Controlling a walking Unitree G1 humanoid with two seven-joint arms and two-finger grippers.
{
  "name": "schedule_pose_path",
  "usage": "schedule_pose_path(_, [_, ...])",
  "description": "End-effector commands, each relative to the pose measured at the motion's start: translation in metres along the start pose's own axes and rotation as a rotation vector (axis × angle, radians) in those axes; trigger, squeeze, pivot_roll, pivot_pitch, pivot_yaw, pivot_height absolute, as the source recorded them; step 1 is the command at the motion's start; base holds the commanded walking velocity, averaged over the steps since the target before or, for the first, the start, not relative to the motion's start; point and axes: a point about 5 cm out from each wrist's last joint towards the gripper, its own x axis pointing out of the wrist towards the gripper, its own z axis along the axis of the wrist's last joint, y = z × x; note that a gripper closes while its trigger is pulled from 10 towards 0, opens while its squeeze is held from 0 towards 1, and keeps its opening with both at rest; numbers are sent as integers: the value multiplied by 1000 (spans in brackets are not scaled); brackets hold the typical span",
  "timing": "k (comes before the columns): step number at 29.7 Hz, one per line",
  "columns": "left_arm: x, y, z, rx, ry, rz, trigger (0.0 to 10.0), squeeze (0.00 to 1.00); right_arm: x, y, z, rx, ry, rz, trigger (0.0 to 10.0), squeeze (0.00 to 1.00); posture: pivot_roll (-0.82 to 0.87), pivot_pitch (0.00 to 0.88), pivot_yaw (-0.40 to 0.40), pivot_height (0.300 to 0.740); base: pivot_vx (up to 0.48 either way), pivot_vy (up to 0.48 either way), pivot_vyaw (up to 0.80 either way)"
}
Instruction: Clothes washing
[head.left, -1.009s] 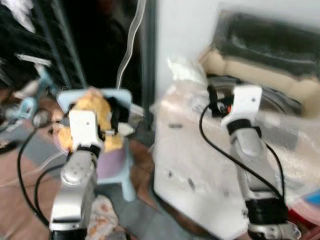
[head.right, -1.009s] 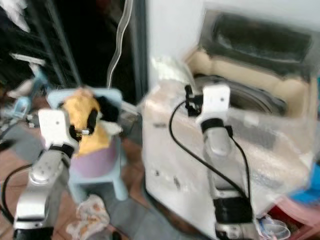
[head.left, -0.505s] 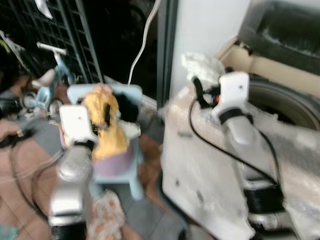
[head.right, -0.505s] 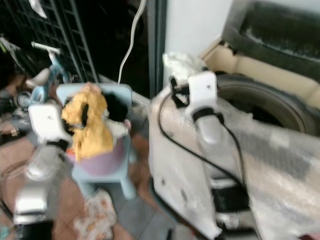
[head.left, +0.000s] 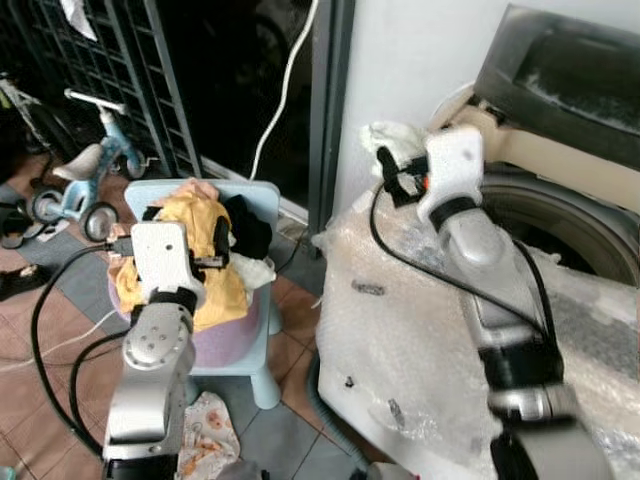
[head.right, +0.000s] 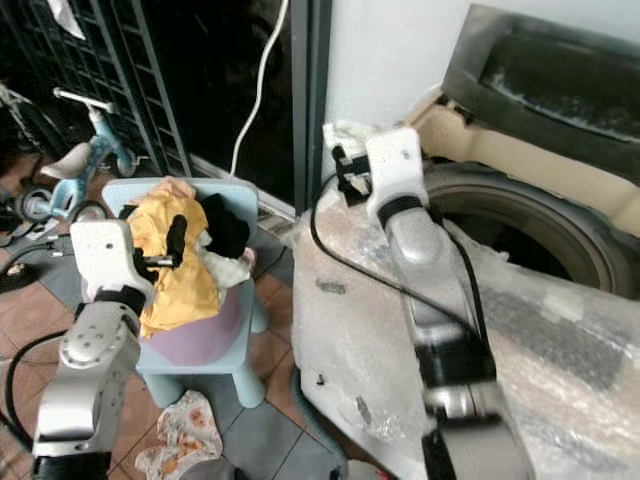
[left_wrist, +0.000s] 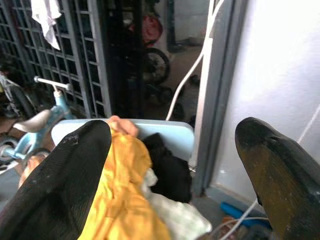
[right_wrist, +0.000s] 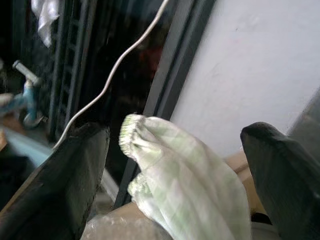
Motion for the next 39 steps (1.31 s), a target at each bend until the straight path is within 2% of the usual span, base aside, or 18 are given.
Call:
schedule_pose_path(1, [-3,1,2,9,-3,6,10000,0,11,3,-2,-41,54,37,10000,0,41,0,-31,740,0,0,0])
schedule_pose_path(5, [-8,1,1,9,3,21,10000,0,22,2,-8,4,132,40,10000,0,62,0,-55,740,0,0,0])
schedule_pose_path(6, [-10,2,1,10,7,28,10000,0,25,3,-12,11,168,49,9529,0,64,0,-58,740,0,0,0])
schedule_pose_path(7, [-12,3,0,10,10,32,10000,0,26,4,-15,12,191,55,9529,0,64,0,-58,740,0,0,0])
schedule_pose_path(8, [-14,3,-1,10,13,37,10000,0,27,4,-18,21,210,57,6784,0,72,0,-69,740,0,0,0])
schedule_pose_path(9, [-16,4,-2,10,18,41,10000,0,28,4,-21,37,231,53,2627,0,72,0,-69,740,0,0,0])
schedule_pose_path(10, [-18,4,-3,10,23,46,10000,0,29,4,-25,46,257,49,0,0,78,0,-78,740,0,0,0])
schedule_pose_path(14, [-25,3,-5,10,34,54,10000,0,28,-2,-42,117,364,-34,0,0,86,0,-90,740,0,0,0])
schedule_pose_path(15, [-25,3,-5,10,35,58,10000,0,27,-8,-47,192,405,-100,0,0,87,0,-93,740,0,0,0])
schedule_pose_path(19, [-24,5,-4,11,36,66,10000,0,22,-23,-57,293,471,-238,0,0,86,0,-95,740,0,0,0])
schedule_pose_path(24, [-25,6,-5,14,40,71,10000,0,11,-56,-65,369,486,-448,0,0,78,0,-91,740,0,0,0])
schedule_pose_path(26, [-25,6,-6,14,46,71,10000,0,2,-77,-70,359,498,-565,0,0,73,0,-87,740,0,0,0])
schedule_pose_path(27, [-25,5,-7,13,50,70,10000,0,-8,-93,-74,350,511,-655,0,0,69,0,-84,740,0,0,0])
schedule_pose_path(28, [-25,5,-7,13,50,70,10000,0,-8,-93,-74,350,511,-655,0,0,69,0,-84,740,0,0,0])
schedule_pose_path(32, [-23,5,-8,15,57,65,10000,0,-20,-117,-75,319,494,-765,0,0,61,0,-72,740,0,0,0])
schedule_pose_path(34, [-20,6,-7,18,58,64,10000,0,-28,-134,-70,266,442,-832,0,0,55,0,-64,740,0,0,0])
schedule_pose_path(38, [-16,6,-5,22,52,62,10000,0,-32,-140,-67,242,410,-849,0,0,52,0,-57,740,0,0,0])
schedule_pose_path(39, [-16,7,-4,24,49,62,10000,0,-33,-140,-66,228,396,-841,3647,0,51,0,-53,740,0,0,0])
